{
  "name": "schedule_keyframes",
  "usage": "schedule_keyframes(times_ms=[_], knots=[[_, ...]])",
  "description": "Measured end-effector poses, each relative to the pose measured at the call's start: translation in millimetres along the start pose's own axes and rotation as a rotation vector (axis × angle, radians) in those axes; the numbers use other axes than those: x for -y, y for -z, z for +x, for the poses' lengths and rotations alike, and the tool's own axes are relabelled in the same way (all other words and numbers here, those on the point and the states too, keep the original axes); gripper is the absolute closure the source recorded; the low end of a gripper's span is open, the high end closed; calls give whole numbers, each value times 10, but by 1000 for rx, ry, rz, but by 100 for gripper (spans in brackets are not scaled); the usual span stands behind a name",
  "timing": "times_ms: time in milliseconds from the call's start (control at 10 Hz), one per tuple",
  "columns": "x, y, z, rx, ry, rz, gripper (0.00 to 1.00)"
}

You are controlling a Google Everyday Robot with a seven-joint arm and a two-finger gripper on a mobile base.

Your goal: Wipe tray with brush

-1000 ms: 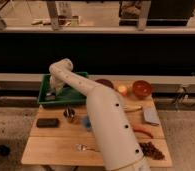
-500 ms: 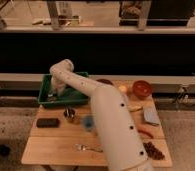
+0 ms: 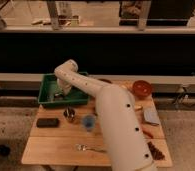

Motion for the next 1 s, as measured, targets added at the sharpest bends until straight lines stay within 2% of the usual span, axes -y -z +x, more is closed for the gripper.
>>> schedule_keyframes(times_ms=[300,500,1000], knots=[[-133,-12,154,-38,-19,-23,97],[-111,-36,268,-56,-22,-17,97],[303,-154,386,-65,25,38,97]])
